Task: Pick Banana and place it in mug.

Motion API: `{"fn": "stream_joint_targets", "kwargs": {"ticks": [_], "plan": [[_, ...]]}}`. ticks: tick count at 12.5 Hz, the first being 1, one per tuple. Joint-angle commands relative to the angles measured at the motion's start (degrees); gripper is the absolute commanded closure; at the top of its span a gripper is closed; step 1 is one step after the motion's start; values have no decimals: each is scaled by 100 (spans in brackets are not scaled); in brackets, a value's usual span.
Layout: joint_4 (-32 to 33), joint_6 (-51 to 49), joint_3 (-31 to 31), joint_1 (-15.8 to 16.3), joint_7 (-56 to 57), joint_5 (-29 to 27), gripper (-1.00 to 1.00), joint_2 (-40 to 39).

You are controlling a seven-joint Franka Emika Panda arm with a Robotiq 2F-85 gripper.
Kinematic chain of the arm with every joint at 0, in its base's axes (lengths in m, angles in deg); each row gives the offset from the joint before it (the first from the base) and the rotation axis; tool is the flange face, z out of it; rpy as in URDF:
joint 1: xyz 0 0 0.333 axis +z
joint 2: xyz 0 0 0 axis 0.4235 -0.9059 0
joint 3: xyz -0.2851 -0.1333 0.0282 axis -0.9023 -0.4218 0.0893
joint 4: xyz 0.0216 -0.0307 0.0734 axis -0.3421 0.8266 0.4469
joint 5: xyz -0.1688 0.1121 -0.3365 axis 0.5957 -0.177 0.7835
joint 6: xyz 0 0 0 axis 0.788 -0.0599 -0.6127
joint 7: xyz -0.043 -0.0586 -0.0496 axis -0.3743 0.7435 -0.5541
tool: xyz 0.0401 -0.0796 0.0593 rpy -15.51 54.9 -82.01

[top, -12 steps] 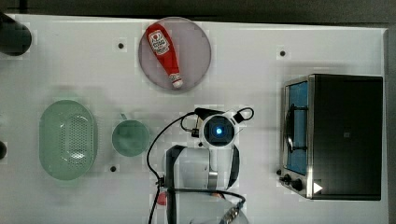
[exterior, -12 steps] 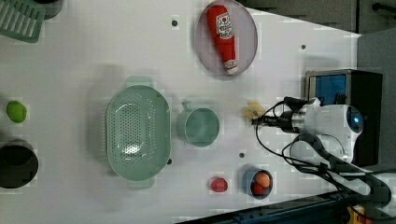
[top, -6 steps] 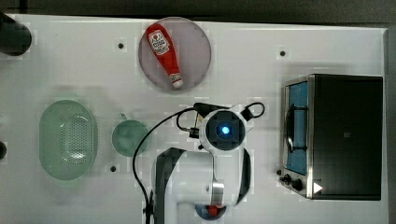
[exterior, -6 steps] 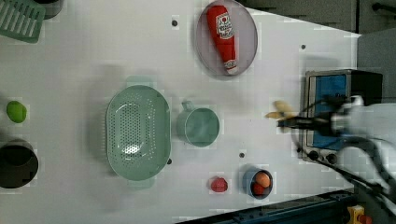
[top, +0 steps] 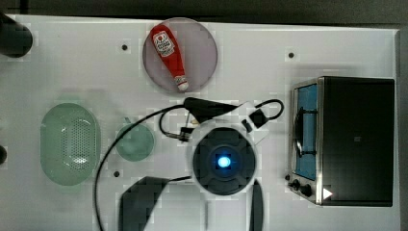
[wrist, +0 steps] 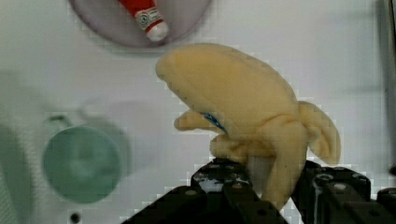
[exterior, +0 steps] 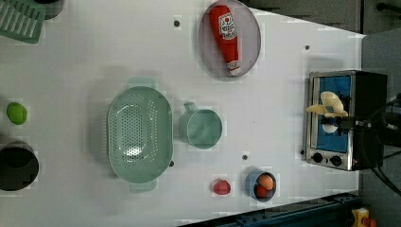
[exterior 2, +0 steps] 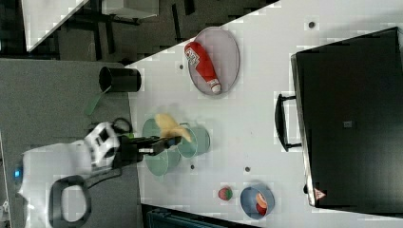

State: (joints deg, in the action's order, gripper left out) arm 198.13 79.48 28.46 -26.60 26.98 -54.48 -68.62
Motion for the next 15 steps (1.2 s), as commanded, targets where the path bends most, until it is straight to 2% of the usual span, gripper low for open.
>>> {"fn": "stream_joint_targets", "kwargs": {"ticks": [1, 2, 6, 10, 12, 15], "plan": [[159, -311, 631, 375, -1309, -700, 37, -119], [159, -267, 840, 436, -1648, -882, 37, -136], [146, 66, 1694, 473, -3442, -881, 37, -350], [147, 933, 2237, 475, -4341, -858, 37, -940], [149, 1262, 2399, 475, -4885, -636, 37, -1305], [144, 1526, 2421, 475, -5193, 100, 37, -1759]]}}
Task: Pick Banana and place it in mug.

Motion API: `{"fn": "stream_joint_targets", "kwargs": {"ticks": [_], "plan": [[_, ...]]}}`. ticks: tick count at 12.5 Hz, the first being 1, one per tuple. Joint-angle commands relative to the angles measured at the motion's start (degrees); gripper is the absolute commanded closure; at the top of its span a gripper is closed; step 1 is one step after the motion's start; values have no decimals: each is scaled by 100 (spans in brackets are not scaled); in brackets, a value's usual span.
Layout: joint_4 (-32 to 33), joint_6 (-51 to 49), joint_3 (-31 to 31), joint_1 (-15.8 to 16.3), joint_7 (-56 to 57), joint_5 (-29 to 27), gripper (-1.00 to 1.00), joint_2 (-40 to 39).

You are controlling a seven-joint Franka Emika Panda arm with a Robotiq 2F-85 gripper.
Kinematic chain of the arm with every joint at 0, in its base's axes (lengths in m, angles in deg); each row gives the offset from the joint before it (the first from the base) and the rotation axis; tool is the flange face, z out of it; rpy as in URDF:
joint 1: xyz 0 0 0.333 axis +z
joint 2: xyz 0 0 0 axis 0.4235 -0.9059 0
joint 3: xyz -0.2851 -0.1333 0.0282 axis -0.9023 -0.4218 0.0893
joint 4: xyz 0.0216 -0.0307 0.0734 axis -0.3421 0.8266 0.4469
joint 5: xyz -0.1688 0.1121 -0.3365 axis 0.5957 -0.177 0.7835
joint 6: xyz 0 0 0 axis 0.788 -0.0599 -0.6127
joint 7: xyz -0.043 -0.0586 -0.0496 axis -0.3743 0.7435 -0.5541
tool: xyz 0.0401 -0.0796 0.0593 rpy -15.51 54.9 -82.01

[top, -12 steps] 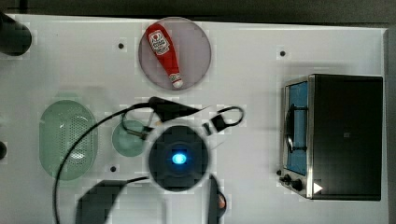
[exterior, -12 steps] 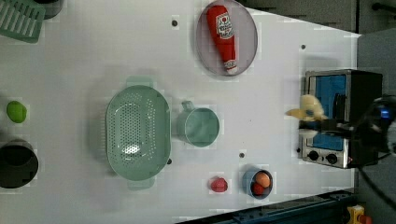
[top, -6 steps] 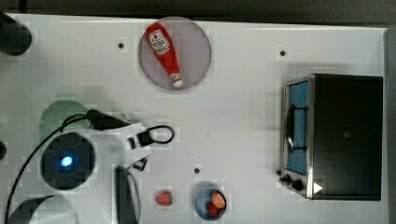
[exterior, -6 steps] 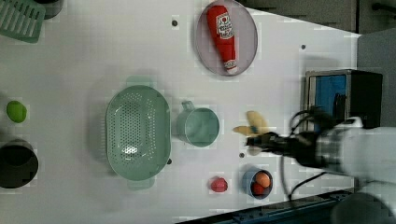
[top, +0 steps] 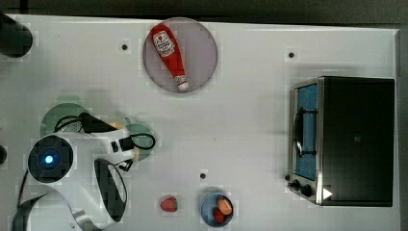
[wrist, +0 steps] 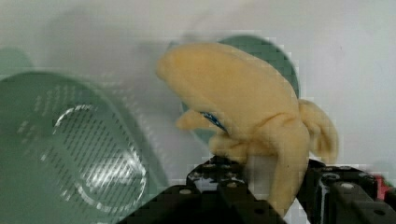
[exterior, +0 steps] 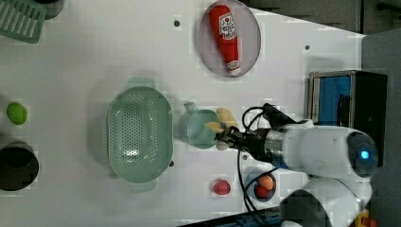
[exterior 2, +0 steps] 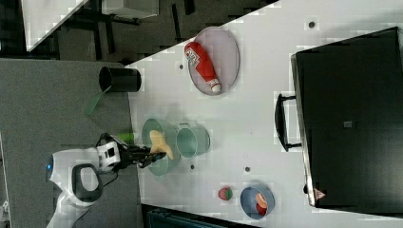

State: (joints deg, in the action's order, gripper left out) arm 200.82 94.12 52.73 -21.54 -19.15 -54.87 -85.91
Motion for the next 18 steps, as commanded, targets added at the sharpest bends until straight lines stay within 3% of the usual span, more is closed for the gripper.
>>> {"fn": "stream_joint_targets", "kwargs": {"ticks": [1, 4, 10, 14, 18], "plan": [[-127, 237, -15, -32, -584, 136, 37, -160], [-96, 573, -56, -39, -650, 151, 33, -496], [-48, 819, -105, -42, -672, 153, -100, -588], [-292, 687, -355, -110, -672, 127, -100, -258], [-971, -1007, -1070, -238, -506, 125, -100, 594]]}}
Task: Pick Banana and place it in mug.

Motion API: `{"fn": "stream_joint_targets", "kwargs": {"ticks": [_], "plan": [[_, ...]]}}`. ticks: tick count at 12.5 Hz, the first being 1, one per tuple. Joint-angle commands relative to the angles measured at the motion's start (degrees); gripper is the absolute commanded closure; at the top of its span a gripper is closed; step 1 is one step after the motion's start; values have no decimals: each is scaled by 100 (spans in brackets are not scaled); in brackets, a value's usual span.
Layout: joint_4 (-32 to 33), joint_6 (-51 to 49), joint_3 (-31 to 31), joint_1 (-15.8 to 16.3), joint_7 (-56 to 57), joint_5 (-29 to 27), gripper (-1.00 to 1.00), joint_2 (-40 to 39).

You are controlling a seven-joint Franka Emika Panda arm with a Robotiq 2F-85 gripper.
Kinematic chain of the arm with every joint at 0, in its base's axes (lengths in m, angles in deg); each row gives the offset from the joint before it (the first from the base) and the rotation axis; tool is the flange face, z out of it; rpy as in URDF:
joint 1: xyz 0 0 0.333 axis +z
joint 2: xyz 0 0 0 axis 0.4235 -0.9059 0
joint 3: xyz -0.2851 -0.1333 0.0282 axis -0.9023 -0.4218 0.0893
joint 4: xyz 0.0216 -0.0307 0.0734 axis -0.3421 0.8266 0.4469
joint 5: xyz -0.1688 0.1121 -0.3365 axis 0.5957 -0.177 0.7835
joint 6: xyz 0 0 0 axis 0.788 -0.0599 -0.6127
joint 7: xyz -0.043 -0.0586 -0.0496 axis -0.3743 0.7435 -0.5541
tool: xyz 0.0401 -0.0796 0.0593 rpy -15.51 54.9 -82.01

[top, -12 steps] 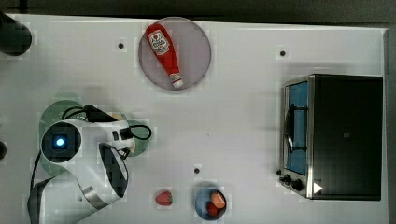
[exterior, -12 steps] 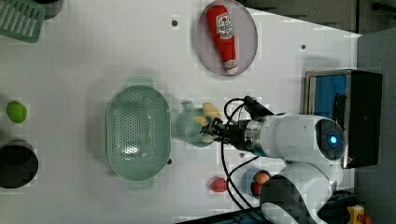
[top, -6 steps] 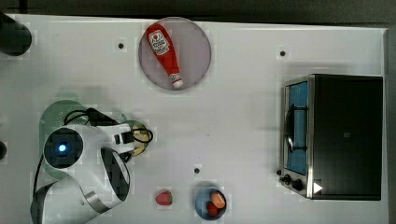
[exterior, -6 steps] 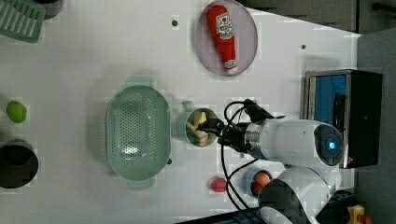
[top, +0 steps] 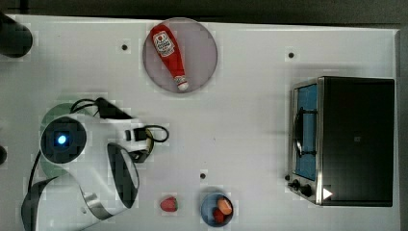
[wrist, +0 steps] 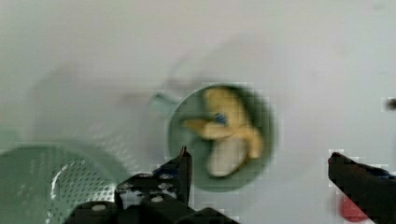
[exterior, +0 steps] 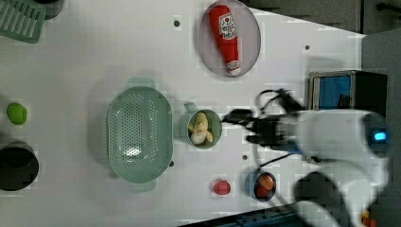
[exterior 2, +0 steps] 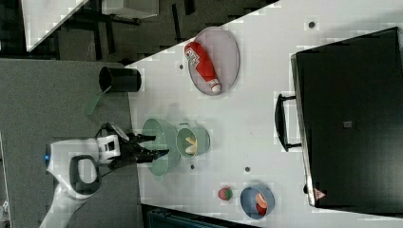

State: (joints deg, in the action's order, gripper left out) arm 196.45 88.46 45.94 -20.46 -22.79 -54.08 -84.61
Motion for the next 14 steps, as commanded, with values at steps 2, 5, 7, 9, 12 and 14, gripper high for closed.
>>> {"fn": "stream_joint_targets", "kwargs": {"ticks": [2, 5, 7, 9, 12, 14], "plan": [[-961, -1348, -970, -389, -87, 44, -100, 845], [-1411, -2303, -1745, -395, 293, 90, -100, 1281], [-1652, -2831, -2131, -397, 340, 90, -100, 1497], [-1843, -3103, -2321, -398, 348, 102, -100, 1603], [-1885, -3293, -2353, -397, 520, 104, -100, 1565], [-1888, -3268, -2351, -397, 522, 106, -100, 1483]]}}
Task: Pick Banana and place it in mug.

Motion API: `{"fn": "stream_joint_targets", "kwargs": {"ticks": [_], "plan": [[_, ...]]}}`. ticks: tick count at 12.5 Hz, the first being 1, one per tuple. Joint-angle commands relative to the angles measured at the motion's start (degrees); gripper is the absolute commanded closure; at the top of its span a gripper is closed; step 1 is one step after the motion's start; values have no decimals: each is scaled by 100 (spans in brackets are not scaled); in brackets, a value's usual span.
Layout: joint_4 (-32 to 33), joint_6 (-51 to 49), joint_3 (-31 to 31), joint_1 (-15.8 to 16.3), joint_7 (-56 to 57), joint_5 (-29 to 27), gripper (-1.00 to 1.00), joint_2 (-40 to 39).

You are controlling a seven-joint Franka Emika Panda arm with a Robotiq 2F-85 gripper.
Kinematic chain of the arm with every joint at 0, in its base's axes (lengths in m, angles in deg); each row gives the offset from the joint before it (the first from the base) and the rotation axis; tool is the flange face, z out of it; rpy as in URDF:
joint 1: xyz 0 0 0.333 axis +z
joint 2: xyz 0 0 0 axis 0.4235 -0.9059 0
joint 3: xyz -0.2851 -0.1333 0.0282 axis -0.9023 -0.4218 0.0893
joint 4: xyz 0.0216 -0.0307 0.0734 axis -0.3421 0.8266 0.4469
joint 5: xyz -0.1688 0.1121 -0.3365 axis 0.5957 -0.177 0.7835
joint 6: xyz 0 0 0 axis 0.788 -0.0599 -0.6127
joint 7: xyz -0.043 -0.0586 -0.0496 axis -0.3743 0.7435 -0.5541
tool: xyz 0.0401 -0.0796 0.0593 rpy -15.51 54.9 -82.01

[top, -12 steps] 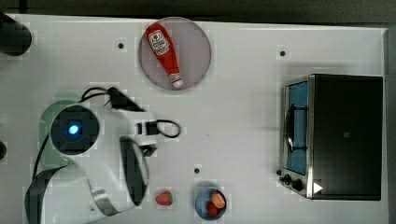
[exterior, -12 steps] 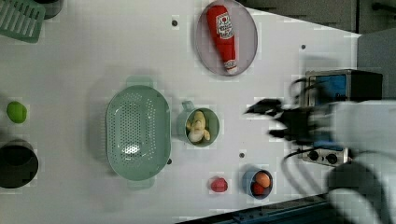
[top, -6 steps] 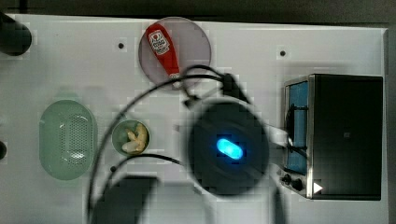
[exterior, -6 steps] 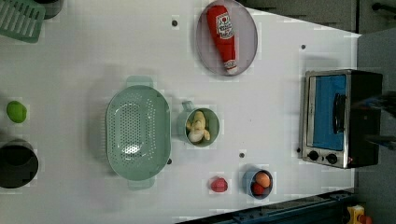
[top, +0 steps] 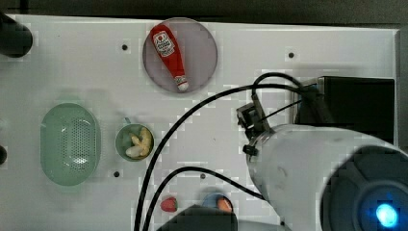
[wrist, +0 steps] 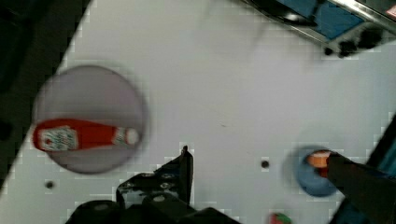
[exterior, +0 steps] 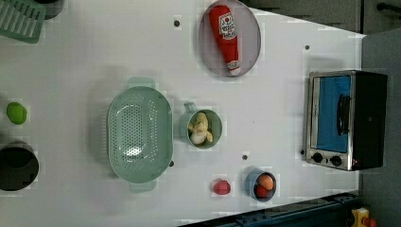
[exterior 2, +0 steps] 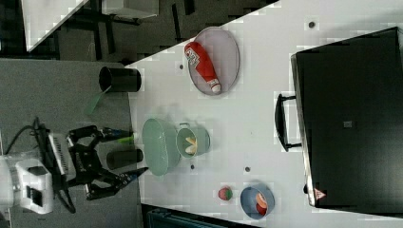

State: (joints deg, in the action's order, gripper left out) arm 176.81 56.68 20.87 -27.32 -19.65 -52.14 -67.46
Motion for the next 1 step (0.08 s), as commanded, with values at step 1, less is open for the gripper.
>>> {"fn": "stream_joint_targets", "kwargs": {"ticks": [1], "plan": [[76, -41, 162, 295, 208, -88, -100, -250]]}}
